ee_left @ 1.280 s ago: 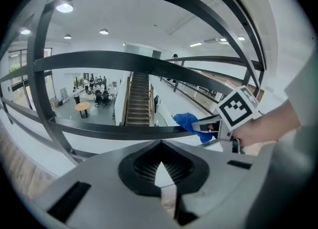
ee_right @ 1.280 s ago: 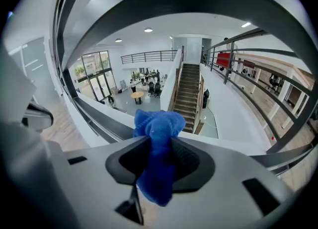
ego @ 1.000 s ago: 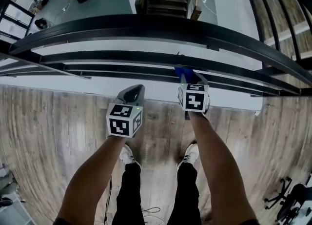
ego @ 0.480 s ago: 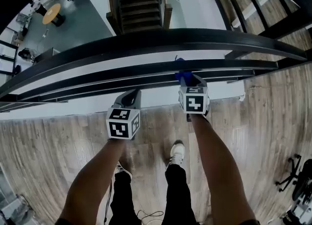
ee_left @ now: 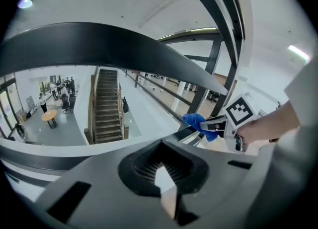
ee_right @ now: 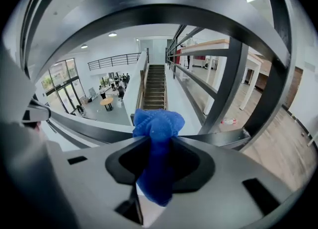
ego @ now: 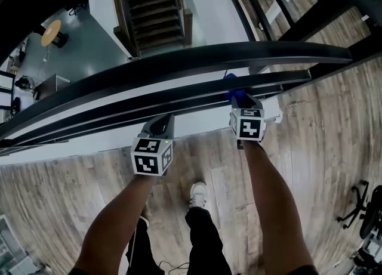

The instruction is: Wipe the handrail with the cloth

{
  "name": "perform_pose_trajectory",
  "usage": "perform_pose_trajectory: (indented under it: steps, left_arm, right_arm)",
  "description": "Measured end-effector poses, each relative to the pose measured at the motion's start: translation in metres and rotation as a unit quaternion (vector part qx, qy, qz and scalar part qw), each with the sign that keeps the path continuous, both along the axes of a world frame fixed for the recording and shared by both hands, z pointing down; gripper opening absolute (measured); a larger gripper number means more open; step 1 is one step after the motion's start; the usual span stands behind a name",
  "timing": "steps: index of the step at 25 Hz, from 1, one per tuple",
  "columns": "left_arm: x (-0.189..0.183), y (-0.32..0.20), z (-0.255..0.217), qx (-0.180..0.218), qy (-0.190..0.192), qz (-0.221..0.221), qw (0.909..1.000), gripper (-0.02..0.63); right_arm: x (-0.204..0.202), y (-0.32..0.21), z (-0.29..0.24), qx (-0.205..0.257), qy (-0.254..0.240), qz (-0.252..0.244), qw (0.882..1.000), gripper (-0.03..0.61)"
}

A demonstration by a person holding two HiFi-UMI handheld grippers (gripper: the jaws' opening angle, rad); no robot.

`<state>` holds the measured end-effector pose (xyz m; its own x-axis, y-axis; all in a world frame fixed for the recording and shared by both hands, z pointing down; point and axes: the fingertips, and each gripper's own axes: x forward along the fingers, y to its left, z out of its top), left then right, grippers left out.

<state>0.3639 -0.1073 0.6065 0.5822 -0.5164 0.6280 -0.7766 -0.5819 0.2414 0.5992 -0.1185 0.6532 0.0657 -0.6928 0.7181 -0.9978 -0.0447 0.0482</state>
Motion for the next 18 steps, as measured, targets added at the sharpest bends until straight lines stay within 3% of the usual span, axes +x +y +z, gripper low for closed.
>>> perform_pose_trajectory:
  steps: [5,12,15,18]
  left_arm:
    - [0.036,-0.002,0.003,0.003,0.002,0.017,0.9999,-0.002]
    - [0.036,-0.001,0.015,-0.003,-0.006,0.017,0.9998,-0.002]
    - [0.020,-0.002,0.019,0.001,0.001,0.005,1.0000,-0.002]
    - [-0.013,0.000,0.025,0.006,0.022,-0.017,0.9996,-0.002]
  right_arm:
    - [0.071,0.006,0.005,-0.003,0.011,0.026,1.000,0.132]
    - [0.145,0.015,0.007,-0.018,0.027,0.082,0.996,0.132]
    - [0.143,0.014,-0.002,-0.003,0.038,0.091,0.995,0.132]
    - [0.094,0.016,-0.008,0.053,0.020,0.072,0.996,0.132]
